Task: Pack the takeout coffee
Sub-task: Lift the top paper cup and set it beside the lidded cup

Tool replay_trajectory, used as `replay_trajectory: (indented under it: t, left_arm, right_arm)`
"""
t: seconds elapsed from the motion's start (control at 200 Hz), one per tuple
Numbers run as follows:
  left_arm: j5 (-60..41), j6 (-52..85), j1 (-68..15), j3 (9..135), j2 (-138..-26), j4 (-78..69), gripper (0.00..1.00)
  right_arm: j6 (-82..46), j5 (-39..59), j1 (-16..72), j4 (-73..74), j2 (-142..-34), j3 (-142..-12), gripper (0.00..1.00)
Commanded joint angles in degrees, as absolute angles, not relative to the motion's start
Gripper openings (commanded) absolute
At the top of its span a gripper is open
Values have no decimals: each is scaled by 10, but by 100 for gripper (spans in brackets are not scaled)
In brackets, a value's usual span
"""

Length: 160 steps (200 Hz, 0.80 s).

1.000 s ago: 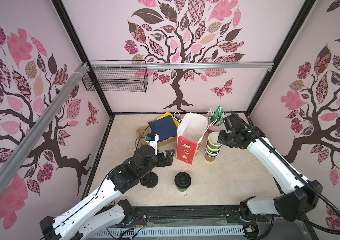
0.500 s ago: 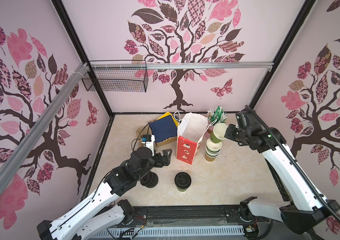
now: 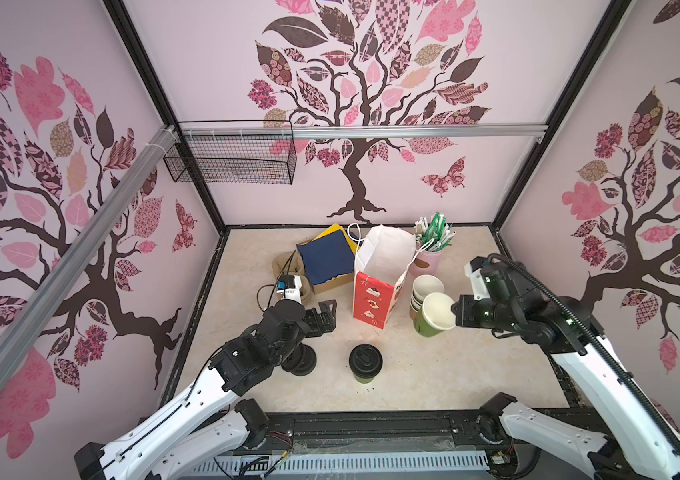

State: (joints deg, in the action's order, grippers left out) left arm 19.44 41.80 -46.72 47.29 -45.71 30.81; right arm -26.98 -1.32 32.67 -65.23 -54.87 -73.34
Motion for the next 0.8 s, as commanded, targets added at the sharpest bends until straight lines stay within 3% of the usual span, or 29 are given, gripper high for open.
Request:
replay_trajectory:
  t: [0.0,0.29,0.47,0.795]
  left_arm:
    - [219,454,-462,444,-442,313,97]
    - [243,522,-454,413,-412,325,97]
    - [255,561,-454,401,-404,336,97]
    - [268,593,-454,390,-375,369,97]
  right_arm:
    - [-275,-19,394,-647,-535,-682,1]
    - [-309,-49,432,-495,-481,-509,0]
    - [-313,-108,510,-432,-494,-450,0]
    - [-319,-153,514,-371,-518,-402,0]
